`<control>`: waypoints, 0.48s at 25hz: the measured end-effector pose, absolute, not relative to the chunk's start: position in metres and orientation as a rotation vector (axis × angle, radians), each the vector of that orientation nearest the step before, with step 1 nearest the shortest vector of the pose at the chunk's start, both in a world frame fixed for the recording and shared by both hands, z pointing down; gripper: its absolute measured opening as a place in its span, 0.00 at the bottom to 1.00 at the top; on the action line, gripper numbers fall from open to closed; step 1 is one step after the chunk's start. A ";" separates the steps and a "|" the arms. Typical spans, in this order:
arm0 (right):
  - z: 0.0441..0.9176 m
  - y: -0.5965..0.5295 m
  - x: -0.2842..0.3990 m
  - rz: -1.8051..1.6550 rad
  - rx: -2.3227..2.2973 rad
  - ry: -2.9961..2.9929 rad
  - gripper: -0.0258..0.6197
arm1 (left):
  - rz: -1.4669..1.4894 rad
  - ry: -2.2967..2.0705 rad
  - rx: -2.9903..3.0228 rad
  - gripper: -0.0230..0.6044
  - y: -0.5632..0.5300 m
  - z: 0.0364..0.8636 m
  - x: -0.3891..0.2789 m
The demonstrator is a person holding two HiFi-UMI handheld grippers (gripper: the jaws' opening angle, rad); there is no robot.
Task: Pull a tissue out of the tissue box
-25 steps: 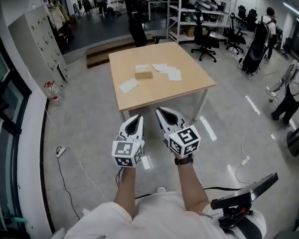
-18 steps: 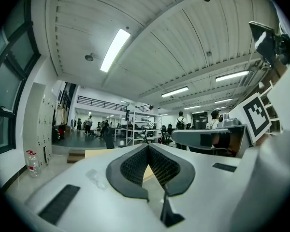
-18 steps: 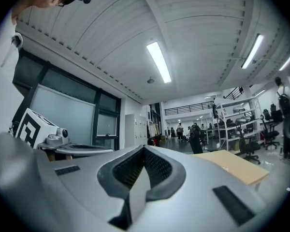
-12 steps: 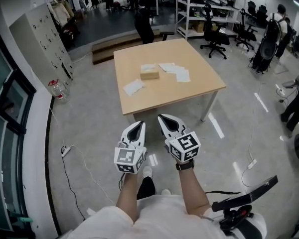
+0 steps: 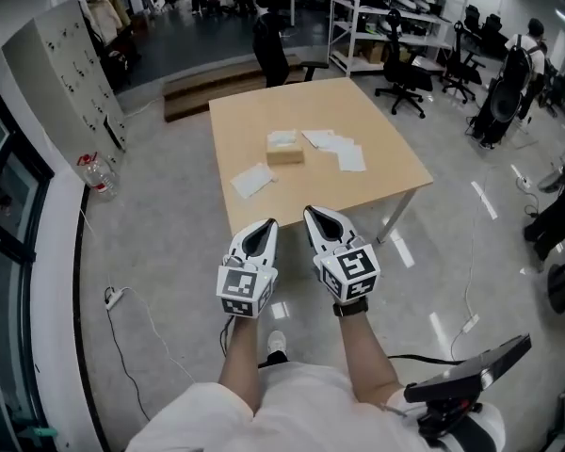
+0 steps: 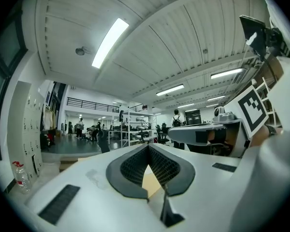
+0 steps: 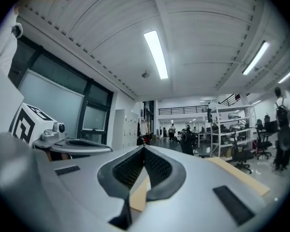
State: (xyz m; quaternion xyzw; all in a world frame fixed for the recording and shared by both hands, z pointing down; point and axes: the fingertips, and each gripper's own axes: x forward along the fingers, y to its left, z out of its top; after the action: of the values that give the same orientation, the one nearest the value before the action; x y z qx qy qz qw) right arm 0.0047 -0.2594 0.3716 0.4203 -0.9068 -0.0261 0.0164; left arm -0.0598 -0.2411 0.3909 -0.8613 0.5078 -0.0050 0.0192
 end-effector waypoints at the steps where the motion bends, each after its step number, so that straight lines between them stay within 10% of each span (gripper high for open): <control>1: 0.371 -0.272 0.003 -0.093 1.338 -2.798 0.03 | -0.010 1.577 -2.688 0.04 -0.253 0.392 -0.065; 12: 0.376 -0.376 -0.040 -0.136 1.347 -2.806 0.03 | 0.124 1.608 -2.741 0.04 -0.359 0.401 -0.115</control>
State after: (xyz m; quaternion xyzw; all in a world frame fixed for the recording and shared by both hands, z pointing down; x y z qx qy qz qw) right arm -0.0399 -0.3759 0.3760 0.4323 -0.9006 -0.0437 0.0129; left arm -0.1153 -0.3588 0.4013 -0.8617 0.5056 0.0390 -0.0195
